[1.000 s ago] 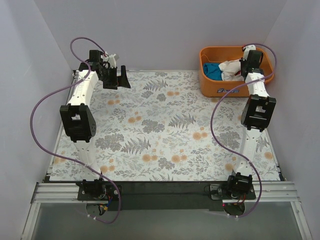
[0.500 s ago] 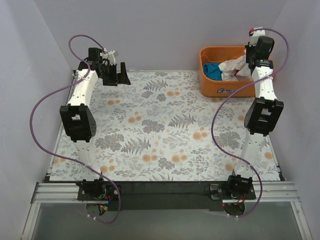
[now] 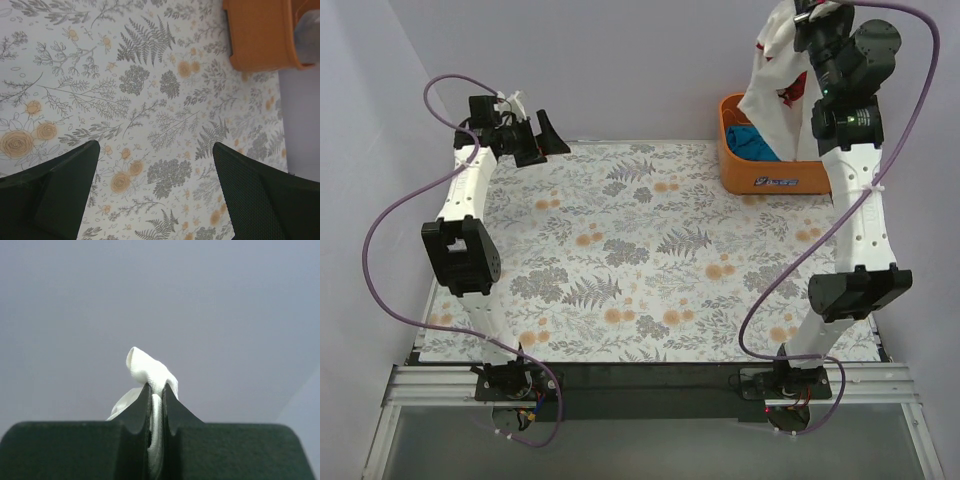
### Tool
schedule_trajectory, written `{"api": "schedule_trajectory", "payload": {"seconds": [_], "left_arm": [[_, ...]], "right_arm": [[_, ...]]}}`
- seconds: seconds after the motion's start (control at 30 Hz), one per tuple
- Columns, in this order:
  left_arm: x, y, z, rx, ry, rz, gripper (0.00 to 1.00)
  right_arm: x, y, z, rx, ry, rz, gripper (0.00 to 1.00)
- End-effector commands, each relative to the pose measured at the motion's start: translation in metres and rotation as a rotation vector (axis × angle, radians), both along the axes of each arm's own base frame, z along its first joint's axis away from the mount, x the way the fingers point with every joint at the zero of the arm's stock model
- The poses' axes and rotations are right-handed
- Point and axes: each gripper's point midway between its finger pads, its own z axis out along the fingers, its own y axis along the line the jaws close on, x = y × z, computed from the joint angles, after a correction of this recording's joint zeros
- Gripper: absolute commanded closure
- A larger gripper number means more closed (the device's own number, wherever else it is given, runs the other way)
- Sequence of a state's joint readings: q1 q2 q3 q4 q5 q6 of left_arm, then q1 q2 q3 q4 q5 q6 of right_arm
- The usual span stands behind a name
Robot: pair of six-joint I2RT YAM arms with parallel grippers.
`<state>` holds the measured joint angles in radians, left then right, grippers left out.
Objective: Fold and stack the t-shirts
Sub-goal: Move the tshirt to the center of the board, then flatten the tshirt out
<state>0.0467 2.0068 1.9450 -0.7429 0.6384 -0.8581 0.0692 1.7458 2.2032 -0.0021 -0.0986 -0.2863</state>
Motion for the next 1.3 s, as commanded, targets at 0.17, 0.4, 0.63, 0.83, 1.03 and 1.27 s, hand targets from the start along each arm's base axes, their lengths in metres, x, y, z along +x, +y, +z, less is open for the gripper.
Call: {"api": "schedule_trajectory", "payload": {"seconds": [0.17, 0.4, 0.63, 0.83, 1.03, 1.27], "left_arm": [[-0.024, 0.014, 0.089, -0.144, -0.174, 0.027, 0.04], [-0.047, 0.033, 0.105, -0.133, -0.219, -0.024, 0.04], [-0.096, 0.035, 0.055, 0.089, -0.193, -0.207, 0.04], [-0.124, 0.019, 0.008, 0.119, -0.138, -0.323, 0.04], [-0.118, -0.042, -0.031, 0.113, -0.070, -0.447, 0.04], [-0.109, -0.099, -0.092, 0.132, 0.039, -0.531, 0.17]], "right_arm": [[-0.113, 0.087, 0.110, -0.075, -0.417, 0.178, 0.99], [-0.131, 0.152, 0.010, -0.053, -0.161, 0.398, 0.97], [-0.142, 0.121, -0.215, -0.189, 0.341, 0.286, 0.02], [-0.165, 0.116, -0.286, -0.225, 0.559, 0.326, 0.02], [-0.138, 0.108, -0.342, -0.165, 0.770, 0.317, 0.12], [-0.118, 0.159, -0.423, -0.169, 1.143, 0.562, 0.34]]}}
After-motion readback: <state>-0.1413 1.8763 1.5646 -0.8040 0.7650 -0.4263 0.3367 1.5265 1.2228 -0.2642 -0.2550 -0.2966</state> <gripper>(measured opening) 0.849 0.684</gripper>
